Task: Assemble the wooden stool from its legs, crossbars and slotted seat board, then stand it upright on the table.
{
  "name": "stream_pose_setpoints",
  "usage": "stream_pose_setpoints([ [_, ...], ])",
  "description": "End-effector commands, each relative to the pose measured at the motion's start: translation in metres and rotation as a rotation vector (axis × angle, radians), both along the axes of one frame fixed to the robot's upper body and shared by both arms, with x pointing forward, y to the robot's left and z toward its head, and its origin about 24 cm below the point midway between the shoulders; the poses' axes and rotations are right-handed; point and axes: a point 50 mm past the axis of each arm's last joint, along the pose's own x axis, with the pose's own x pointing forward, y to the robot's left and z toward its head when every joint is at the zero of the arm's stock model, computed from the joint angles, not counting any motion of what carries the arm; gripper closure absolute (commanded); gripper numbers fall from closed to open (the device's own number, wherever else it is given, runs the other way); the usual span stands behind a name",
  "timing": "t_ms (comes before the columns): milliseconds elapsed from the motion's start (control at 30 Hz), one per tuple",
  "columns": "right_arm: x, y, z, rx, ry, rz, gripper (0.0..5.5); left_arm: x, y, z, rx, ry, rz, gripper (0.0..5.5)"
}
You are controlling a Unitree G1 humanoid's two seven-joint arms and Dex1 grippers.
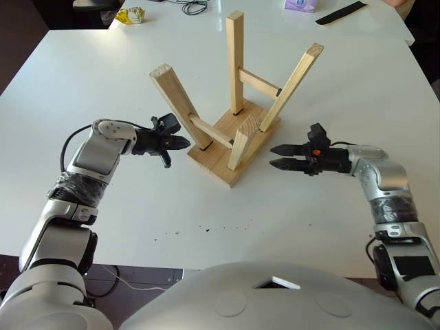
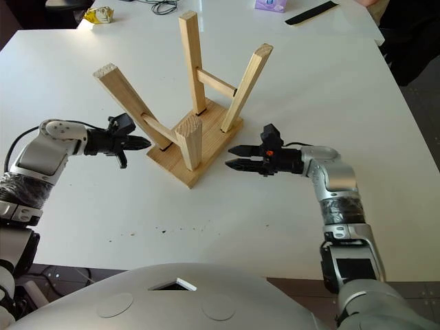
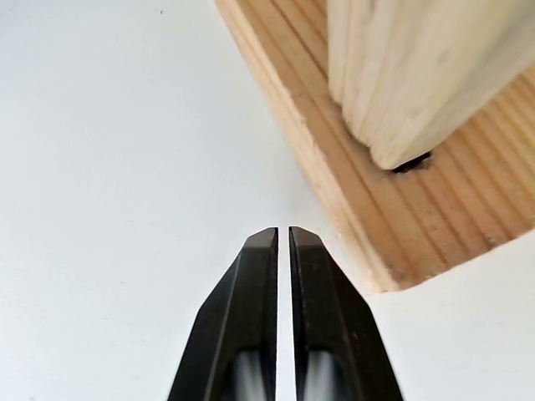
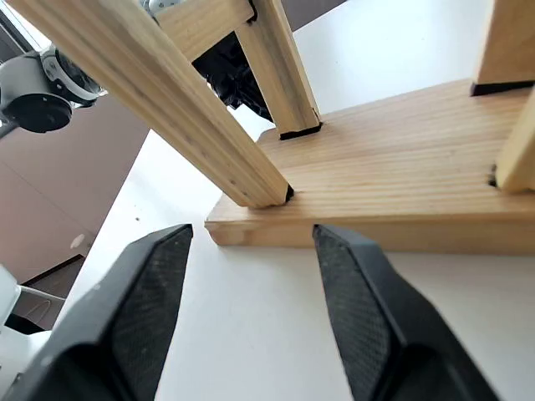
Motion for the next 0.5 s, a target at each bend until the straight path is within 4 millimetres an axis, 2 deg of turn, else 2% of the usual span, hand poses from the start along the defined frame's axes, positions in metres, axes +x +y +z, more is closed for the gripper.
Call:
stream_pose_setpoints([
  [33,0.029,-0.04,0.005,-0.168,-0.107,-0.27,2.84,0.005,0.0,0.001,0.025,-0.054,0.004,5.25],
  [133,0.046,-0.061,0.006,-0.231,-0.151,-0.408,2.51,-0.005,-0.005,0.002,-0.004,-0.029,-0.052,5.28],
  [233,0.062,-0.069,0.009,-0.239,-0.2,-0.509,2.0,-0.019,-0.009,0.009,-0.041,0.023,-0.128,5.28],
  [267,0.065,-0.069,0.01,-0.223,-0.207,-0.534,1.82,-0.022,-0.011,0.012,-0.062,0.043,-0.151,5.28],
  [367,0.075,-0.063,0.013,-0.153,-0.23,-0.572,1.82,-0.035,-0.015,0.025,-0.145,0.147,-0.24,5.28],
  [500,0.088,-0.049,0.015,-0.094,-0.263,-0.616,1.82,-0.046,-0.013,0.027,-0.12,0.204,-0.321,5.28],
])
